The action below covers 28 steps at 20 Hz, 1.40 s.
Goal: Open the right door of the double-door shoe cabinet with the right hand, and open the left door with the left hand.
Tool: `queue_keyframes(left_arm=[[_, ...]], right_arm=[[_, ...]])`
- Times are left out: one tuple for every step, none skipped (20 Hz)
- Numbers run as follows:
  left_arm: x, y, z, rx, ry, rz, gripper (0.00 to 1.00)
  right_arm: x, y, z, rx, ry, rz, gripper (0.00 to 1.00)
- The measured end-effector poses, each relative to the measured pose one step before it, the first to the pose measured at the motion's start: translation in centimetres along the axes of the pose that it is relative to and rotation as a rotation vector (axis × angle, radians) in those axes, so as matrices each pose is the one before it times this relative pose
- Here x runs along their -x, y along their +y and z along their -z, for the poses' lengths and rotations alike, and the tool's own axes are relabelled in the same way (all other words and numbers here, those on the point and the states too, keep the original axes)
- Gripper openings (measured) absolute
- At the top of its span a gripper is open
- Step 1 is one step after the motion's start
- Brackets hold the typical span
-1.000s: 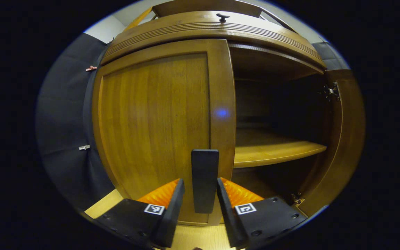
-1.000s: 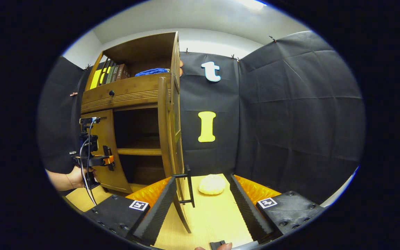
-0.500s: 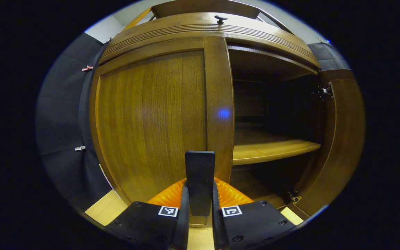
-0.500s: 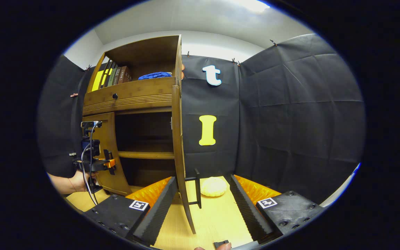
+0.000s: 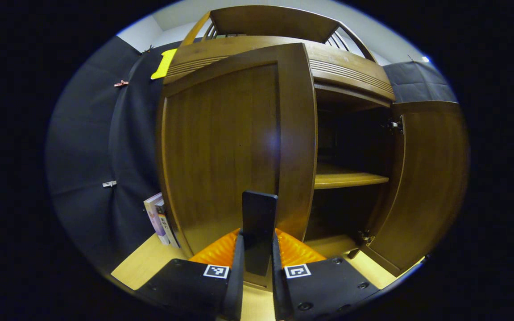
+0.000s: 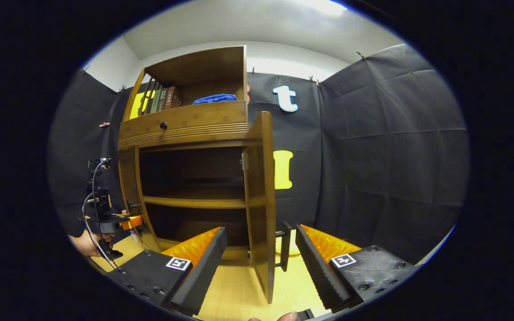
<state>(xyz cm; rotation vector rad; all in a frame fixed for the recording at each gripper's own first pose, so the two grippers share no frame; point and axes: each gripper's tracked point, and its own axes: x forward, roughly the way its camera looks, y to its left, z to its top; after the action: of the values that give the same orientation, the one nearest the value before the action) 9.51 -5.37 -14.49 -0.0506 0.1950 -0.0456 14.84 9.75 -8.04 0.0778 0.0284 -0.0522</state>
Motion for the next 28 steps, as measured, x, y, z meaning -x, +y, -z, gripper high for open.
queue_keyframes(left_arm=[[0.880, 0.534, 0.140, -0.00253, -0.00240, -0.00428, 0.31], [0.759, 0.599, 0.157, -0.00269, 0.00101, -0.00491, 0.31], [0.792, 0.545, 0.060, -0.00177, -0.00262, -0.00523, 0.30], [0.693, 0.645, 0.074, -0.00008, -0.00071, -0.00514, 0.29], [0.666, 0.660, 0.100, 0.00030, -0.00022, -0.00549, 0.28], [0.650, 0.732, 0.138, 0.00157, -0.00139, -0.00520, 0.28], [0.591, 0.655, 0.166, 0.00114, -0.00186, -0.00591, 0.27], [0.540, 0.751, 0.035, 0.00012, -0.00182, -0.00811, 0.27], [0.511, 0.780, 0.192, -0.00135, -0.00209, -0.00928, 0.25], [0.529, 0.748, 0.092, 0.00046, -0.00114, -0.00848, 0.25], [0.434, 0.732, 0.102, 0.00405, -0.00165, -0.00739, 0.24], [0.364, 0.796, 0.026, 0.00562, -0.00185, -0.00520, 0.23], [0.408, 0.429, 0.012, 0.00354, -0.00138, -0.00458, 0.22], [0.296, 0.640, -0.011, 0.00275, -0.00234, -0.00464, 0.21], [0.209, 0.627, 0.088, -0.00020, -0.00493, -0.00367, 0.19], [0.254, 0.610, 0.002, -0.00261, -0.00549, -0.00209, 0.19], [0.217, 0.539, 0.029, -0.00045, -0.00463, -0.00093, 0.18], [0.126, 0.382, -0.179, 0.00128, -0.00528, 0.00283, 0.19], [0.161, 0.265, 0.038, 0.00059, -0.00535, 0.00487, 0.16], [0.122, 0.251, -0.133, -0.00185, -0.00515, 0.00540, 0.16], [0.219, 0.428, 0.169, -0.00506, -0.00406, 0.00350, 0.15], [0.171, 0.264, -0.084, -0.00617, -0.00562, 0.00123, 0.15], [-0.006, 0.375, -0.039, -0.00180, -0.00199, -0.00357, 0.14], [0.026, 0.505, -0.001, 0.00456, 0.00015, -0.00714, 0.14], [0.031, 0.449, 0.099, 0.00466, 0.00116, -0.00675, 0.13], [0.003, 0.428, -0.201, -0.00244, -0.00347, -0.00655, 0.13], [0.122, 0.351, -0.089, -0.00750, -0.00394, -0.00378, 0.13], [0.016, 0.326, -0.019, -0.00673, -0.00012, 0.00202, 0.13]], right_arm=[[-0.004, 0.685, 0.122, -0.00134, 0.00217, -0.00903, 0.98], [-0.082, 0.475, 0.155, -0.00194, 0.00308, -0.00578, 0.98], [-0.133, 0.563, 0.174, -0.00456, 0.00199, -0.00836, 0.98], [-0.143, 0.524, -0.047, -0.00634, -0.00016, -0.00541, 0.98], [-0.134, 0.490, 0.047, -0.00715, 0.00058, -0.00653, 0.98], [-0.076, 0.493, 0.170, -0.00725, 0.00194, -0.00548, 0.98], [-0.149, 0.520, 0.018, -0.00576, 0.00129, -0.00670, 0.98], [-0.126, 0.538, 0.111, -0.00369, 0.00138, -0.00660, 0.98], [-0.047, 0.532, 0.022, -0.00125, 0.00166, -0.00629, 0.98], [-0.033, 0.493, 0.080, 0.00012, 0.00053, -0.00646, 0.98], [-0.092, 0.571, 0.043, 0.00246, 0.00080, -0.00723, 0.98], [0.005, 0.463, 0.067, 0.00669, -0.00123, -0.00618, 0.98], [-0.050, 0.542, 0.077, 0.00865, -0.00096, -0.00780, 0.98], [-0.169, 0.644, 0.064, 0.00766, 0.00071, -0.00928, 0.98], [-0.126, 0.526, 0.051, 0.00375, 0.00082, -0.00855, 0.98], [-0.262, 0.379, 0.032, -0.00002, 0.00066, -0.00878, 0.98], [-0.108, 0.349, 0.142, -0.00220, 0.00049, -0.00616, 0.98], [0.155, 0.577, 0.104, -0.00072, -0.00013, -0.00684, 0.98], [0.084, 0.468, 0.097, 0.00079, 0.00042, -0.00551, 0.98], [0.119, 0.581, 0.142, 0.00141, 0.00143, -0.00661, 0.98], [0.001, 0.409, 0.116, 0.00252, 0.00259, -0.00762, 0.98], [-0.078, 0.401, 0.048, 0.00404, 0.00280, -0.00687, 1.00], [-0.145, 0.266, 0.075, 0.00421, 0.00212, -0.00502, 1.00], [-0.076, 0.245, 0.047, 0.00141, 0.00135, -0.00357, 0.98], [-0.085, 0.080, 0.008, -0.00257, 0.00157, -0.00345, 0.98], [0.049, 0.211, 0.075, -0.00458, 0.00088, -0.00258, 0.98], [-0.097, 0.193, -0.046, -0.00437, 0.00064, -0.00259, 0.98], [-0.069, 0.261, 0.038, -0.00280, 0.00003, -0.00478, 0.98]])
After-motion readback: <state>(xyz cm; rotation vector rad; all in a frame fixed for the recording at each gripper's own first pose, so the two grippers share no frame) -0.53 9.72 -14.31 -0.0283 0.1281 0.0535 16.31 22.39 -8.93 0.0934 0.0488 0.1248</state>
